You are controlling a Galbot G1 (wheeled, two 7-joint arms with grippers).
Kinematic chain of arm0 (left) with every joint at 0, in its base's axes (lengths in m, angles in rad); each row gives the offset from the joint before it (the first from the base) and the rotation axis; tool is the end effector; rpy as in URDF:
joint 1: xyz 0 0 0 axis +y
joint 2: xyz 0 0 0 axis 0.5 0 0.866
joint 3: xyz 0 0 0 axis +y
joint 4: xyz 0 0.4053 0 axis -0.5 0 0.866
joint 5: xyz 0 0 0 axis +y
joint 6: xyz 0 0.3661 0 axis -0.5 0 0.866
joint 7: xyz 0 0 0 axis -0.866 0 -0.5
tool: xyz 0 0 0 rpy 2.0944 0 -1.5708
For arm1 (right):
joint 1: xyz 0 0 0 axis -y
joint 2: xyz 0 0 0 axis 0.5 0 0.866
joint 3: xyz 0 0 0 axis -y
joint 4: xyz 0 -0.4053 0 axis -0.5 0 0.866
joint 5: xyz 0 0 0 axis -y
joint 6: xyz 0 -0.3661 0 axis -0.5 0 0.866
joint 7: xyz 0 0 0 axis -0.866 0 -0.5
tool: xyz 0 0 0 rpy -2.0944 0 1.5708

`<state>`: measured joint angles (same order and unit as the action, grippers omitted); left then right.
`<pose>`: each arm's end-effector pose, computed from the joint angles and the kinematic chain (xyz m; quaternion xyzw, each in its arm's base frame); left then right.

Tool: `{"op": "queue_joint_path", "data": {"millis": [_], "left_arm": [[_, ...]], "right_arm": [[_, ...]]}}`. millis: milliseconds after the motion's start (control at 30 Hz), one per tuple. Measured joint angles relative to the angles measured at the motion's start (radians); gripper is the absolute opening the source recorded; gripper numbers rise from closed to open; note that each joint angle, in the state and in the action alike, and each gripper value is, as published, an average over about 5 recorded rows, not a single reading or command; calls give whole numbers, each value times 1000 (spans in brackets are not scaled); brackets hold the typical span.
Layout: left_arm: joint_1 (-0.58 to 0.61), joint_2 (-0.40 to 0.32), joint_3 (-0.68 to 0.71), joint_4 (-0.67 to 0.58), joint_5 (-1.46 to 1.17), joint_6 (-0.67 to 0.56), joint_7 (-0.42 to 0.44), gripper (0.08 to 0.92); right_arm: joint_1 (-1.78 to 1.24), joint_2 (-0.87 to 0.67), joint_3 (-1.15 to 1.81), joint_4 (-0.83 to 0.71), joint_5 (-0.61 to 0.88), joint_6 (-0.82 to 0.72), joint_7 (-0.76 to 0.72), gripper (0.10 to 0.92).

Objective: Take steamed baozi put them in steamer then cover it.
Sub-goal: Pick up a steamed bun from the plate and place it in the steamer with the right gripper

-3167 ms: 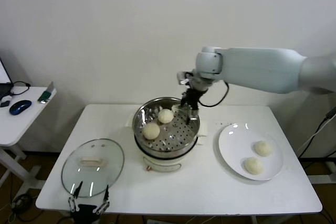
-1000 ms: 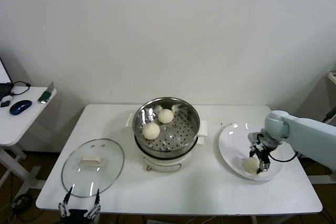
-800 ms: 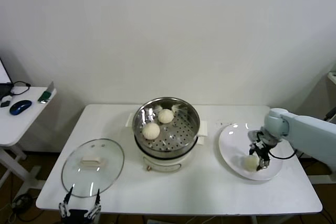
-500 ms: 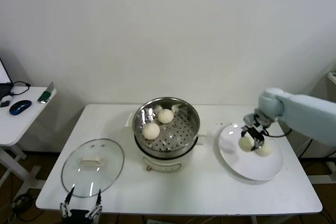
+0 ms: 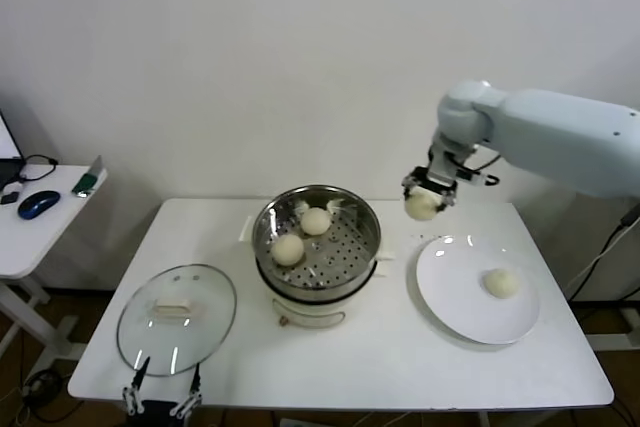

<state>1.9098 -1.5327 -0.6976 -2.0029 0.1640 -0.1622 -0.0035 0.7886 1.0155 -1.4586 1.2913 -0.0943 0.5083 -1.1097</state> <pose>0.0234 0.0671 -0.4111 0.0300 -0.9788 -0.1501 0.1360 0.6162 0.0072 0.0214 0.6054 -0.1284 0.7807 0.0872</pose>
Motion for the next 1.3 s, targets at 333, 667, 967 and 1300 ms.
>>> {"op": "queue_joint_path", "data": {"millis": [333, 667, 967, 1300], "left_arm": [[8, 7, 1, 9, 2, -2, 2, 823], [0, 18, -8, 4, -5, 11, 5, 823], [6, 19, -12, 5, -11, 9, 3, 823], [8, 16, -12, 3, -22, 8, 1, 823]], "right_arm": [[-31, 196, 47, -6, -64, 108, -6, 696], [-115, 311, 48, -11, -94, 148, -10, 701], [-171, 349, 34, -7, -92, 150, -14, 704], [-198, 359, 15, -8, -84, 133, -15, 716]]}}
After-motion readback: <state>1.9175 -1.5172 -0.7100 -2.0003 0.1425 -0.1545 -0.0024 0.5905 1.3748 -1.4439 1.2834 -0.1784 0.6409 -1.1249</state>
